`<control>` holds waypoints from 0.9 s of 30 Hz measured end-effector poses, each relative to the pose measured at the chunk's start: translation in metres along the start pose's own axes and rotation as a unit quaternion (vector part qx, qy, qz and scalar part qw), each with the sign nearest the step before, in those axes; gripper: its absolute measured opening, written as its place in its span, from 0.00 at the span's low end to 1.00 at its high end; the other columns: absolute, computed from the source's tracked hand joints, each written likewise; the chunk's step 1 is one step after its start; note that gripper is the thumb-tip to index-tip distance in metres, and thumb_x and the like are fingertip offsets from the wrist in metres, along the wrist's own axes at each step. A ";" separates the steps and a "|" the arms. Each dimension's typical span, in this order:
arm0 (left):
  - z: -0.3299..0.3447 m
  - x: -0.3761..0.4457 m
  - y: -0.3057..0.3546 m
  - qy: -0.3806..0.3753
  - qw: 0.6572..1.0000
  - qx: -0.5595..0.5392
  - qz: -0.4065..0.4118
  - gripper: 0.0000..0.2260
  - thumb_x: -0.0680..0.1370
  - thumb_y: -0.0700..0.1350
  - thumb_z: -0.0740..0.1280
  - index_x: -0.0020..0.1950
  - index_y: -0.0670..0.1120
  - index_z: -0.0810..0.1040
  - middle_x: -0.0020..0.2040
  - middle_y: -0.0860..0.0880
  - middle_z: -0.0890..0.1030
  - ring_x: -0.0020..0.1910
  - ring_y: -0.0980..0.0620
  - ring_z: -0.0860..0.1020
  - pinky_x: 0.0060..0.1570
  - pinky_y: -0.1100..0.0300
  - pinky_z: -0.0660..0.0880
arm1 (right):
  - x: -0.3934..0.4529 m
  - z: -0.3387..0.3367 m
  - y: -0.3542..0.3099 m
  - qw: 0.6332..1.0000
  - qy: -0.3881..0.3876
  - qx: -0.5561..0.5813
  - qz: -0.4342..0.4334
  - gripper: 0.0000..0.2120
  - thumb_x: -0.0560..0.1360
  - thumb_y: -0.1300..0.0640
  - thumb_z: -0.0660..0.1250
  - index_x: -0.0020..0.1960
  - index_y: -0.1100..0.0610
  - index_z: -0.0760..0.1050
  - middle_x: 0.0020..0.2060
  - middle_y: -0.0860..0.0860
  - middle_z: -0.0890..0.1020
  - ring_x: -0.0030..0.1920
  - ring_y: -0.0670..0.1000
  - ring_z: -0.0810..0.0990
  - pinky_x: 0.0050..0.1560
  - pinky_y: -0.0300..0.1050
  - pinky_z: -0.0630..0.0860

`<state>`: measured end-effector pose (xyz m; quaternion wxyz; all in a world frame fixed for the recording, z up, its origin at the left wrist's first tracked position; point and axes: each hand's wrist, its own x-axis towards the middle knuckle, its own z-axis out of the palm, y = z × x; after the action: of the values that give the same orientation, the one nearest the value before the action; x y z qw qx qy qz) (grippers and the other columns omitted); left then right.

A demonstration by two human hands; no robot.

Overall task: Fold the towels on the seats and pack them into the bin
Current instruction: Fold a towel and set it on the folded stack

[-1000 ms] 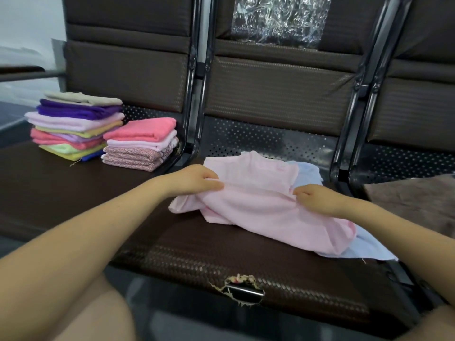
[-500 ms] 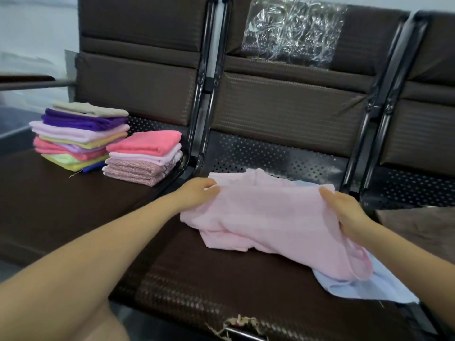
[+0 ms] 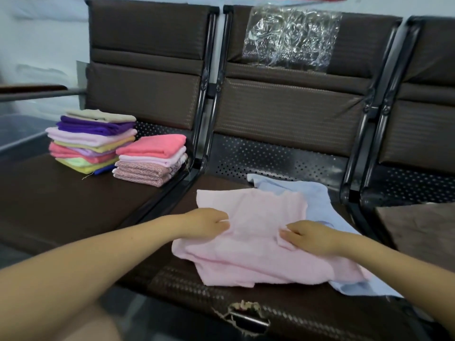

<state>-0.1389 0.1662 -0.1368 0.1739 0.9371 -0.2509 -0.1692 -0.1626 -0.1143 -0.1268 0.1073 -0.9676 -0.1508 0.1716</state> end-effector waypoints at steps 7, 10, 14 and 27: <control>-0.006 -0.045 -0.006 0.010 1.000 -0.021 0.012 0.13 0.82 0.49 0.58 0.37 0.52 0.69 0.38 0.56 0.73 0.44 0.54 0.72 0.48 0.58 0.68 | -0.023 -0.005 -0.014 0.984 -0.099 0.146 0.017 0.20 0.79 0.41 0.59 0.42 0.56 0.73 0.38 0.48 0.76 0.40 0.46 0.73 0.48 0.41 0.71; -0.026 -0.041 -0.012 0.093 0.995 -0.024 0.016 0.11 0.82 0.47 0.60 0.39 0.50 0.71 0.36 0.56 0.73 0.42 0.55 0.72 0.44 0.61 0.66 | -0.027 -0.021 -0.012 0.962 0.009 0.269 0.032 0.20 0.80 0.47 0.60 0.51 0.64 0.78 0.48 0.55 0.83 0.49 0.53 0.80 0.58 0.49 0.74; -0.049 -0.029 -0.021 0.175 0.981 -0.079 -0.010 0.08 0.81 0.47 0.62 0.44 0.49 0.78 0.39 0.57 0.77 0.42 0.58 0.74 0.40 0.69 0.68 | -0.018 -0.047 0.007 0.899 0.180 0.394 0.064 0.13 0.80 0.54 0.64 0.42 0.60 0.82 0.39 0.53 0.84 0.38 0.50 0.80 0.45 0.46 0.75; -0.036 0.036 -0.073 0.197 0.972 -0.037 -0.122 0.07 0.78 0.43 0.63 0.49 0.43 0.80 0.48 0.48 0.80 0.50 0.50 0.77 0.47 0.62 0.68 | 0.095 -0.025 0.067 0.965 0.189 0.071 0.167 0.16 0.76 0.56 0.62 0.30 0.55 0.65 0.31 0.50 0.73 0.39 0.53 0.74 0.40 0.45 0.68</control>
<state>-0.0653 0.2155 -0.1434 0.2324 0.9685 -0.0890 -0.0107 -0.0511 -0.1491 -0.1501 0.1723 -0.9838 0.0485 0.0108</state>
